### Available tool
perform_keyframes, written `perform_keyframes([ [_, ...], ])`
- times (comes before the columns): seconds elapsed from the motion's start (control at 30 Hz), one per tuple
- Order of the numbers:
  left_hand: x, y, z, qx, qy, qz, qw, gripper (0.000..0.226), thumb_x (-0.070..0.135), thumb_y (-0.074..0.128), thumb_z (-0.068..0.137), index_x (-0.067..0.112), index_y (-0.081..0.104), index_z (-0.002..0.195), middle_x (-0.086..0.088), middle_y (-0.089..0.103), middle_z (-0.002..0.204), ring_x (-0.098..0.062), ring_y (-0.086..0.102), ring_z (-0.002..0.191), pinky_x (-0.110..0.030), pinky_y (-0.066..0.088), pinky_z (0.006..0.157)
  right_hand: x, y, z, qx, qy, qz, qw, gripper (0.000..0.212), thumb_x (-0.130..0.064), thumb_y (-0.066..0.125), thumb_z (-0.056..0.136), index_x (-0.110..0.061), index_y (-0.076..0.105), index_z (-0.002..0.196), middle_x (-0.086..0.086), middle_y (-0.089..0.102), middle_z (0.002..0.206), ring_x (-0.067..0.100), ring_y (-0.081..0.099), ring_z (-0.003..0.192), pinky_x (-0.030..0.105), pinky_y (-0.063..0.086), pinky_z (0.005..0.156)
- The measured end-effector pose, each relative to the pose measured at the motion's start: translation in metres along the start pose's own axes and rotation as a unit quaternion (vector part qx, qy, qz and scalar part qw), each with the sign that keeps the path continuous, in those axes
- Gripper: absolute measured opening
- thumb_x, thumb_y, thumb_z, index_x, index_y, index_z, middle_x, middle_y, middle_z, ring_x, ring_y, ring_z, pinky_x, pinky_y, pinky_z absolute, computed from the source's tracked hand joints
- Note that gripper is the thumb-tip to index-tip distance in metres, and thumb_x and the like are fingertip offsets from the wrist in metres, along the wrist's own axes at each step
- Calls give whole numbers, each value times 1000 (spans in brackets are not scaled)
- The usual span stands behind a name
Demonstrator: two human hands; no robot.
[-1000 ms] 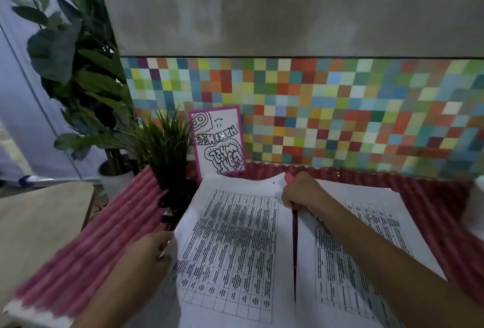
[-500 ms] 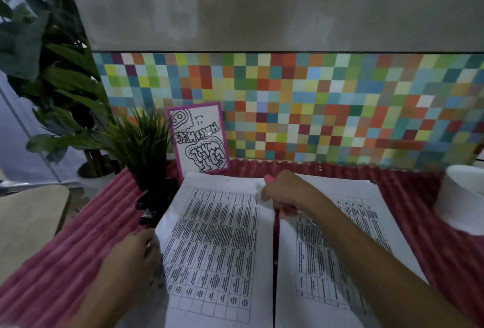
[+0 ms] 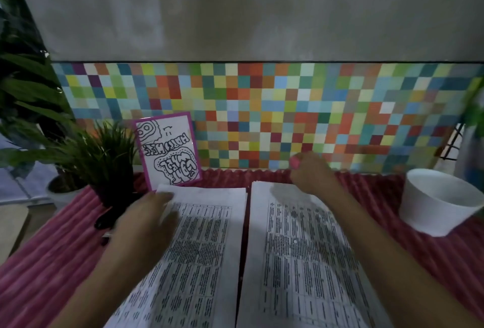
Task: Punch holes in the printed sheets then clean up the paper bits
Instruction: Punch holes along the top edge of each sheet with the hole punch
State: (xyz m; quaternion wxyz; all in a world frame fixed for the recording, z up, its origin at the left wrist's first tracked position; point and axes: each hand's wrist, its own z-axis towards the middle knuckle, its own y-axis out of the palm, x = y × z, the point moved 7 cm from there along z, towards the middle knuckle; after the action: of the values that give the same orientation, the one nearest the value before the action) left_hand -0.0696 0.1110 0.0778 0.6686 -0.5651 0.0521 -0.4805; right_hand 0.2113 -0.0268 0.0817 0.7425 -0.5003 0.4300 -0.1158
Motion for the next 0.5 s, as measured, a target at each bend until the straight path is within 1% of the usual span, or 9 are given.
perform_keyframes([
  [0.07,43,35,22,-54,22,-89,994,19,15,60,95,14,67,113,-5,69,102,-17,65,90,-30,54,73,32,-5,6,34,16,-21,999,20,3,50,86,-11,65,83,5,59,79,25,60,78,35,54,73],
  [0.13,78,85,45,-119,20,-105,987,16,18,57,96,13,66,108,-2,67,102,-14,62,94,-22,50,73,52,8,8,9,26,-48,998,22,-2,56,89,-15,68,102,2,63,78,18,62,68,30,54,62],
  [0.2,101,126,63,-125,11,-24,992,24,26,54,96,11,61,113,-7,63,112,-19,59,104,-32,51,91,62,28,9,-37,17,-41,998,13,-11,61,88,-17,68,98,1,65,78,15,63,63,30,55,59],
  [0.27,107,156,71,-140,-32,98,985,40,39,49,97,13,52,128,-10,51,133,-27,47,123,-41,38,105,65,41,15,-51,-3,-44,998,7,-20,62,87,-21,67,82,4,65,88,16,66,70,30,54,60],
  [0.33,102,174,73,-109,-52,152,981,47,49,57,91,12,60,120,-13,54,128,-30,49,118,-44,39,98,70,50,21,-41,-8,-70,997,11,-27,58,88,-22,68,87,5,56,108,21,65,83,28,49,66],
  [0.4,103,176,70,-73,-32,141,987,50,52,86,62,8,72,82,-15,67,89,-31,63,82,-44,49,73,76,58,25,-31,-7,-93,995,19,-33,55,90,-25,69,100,5,45,123,27,64,93,37,53,79],
  [0.43,104,178,69,-64,-26,149,986,51,51,91,52,9,72,73,-13,66,79,-29,63,73,-42,50,67,76,60,25,-26,-10,-101,995,20,-35,53,91,-27,68,101,5,43,127,28,64,95,41,53,83],
  [0.47,101,183,68,-87,-37,136,986,51,53,87,59,10,72,82,-10,66,88,-28,63,81,-42,49,72,77,61,26,-20,-13,-101,995,20,-36,52,92,-27,68,102,6,41,128,28,64,95,42,53,84],
  [0.5,98,185,65,-92,-63,115,987,50,55,74,75,13,70,101,-7,63,106,-26,59,99,-42,45,84,76,61,26,-13,-17,-98,995,20,-36,52,93,-27,68,102,5,41,129,27,64,95,42,54,84],
])
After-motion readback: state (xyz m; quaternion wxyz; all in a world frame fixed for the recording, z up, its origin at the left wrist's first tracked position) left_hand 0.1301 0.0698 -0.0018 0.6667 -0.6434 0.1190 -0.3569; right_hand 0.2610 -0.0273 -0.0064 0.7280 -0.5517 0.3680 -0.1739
